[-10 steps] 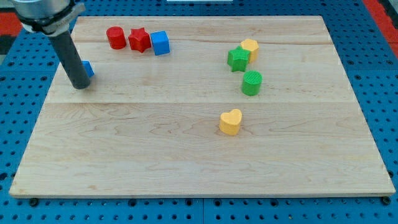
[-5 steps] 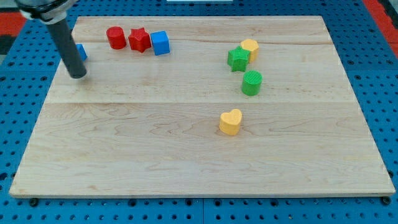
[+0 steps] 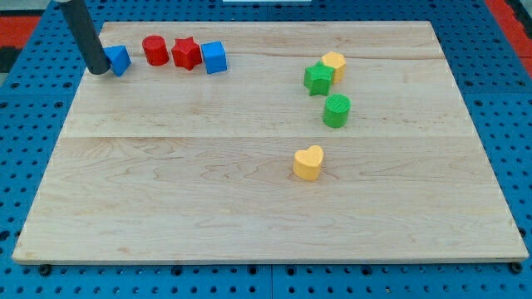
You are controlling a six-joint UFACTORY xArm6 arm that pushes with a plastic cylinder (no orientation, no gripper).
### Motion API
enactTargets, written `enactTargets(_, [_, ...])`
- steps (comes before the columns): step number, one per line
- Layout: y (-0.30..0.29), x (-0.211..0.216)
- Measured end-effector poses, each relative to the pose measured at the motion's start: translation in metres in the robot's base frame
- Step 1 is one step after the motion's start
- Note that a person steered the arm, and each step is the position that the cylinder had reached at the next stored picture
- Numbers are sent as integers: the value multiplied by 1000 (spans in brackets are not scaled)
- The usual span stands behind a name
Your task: Slide blue triangle to the left of red circle
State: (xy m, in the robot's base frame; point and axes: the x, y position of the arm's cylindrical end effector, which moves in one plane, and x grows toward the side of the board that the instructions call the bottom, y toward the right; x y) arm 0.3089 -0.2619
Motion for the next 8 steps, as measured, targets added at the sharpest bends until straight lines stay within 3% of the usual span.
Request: enactTargets(8, [17,-27])
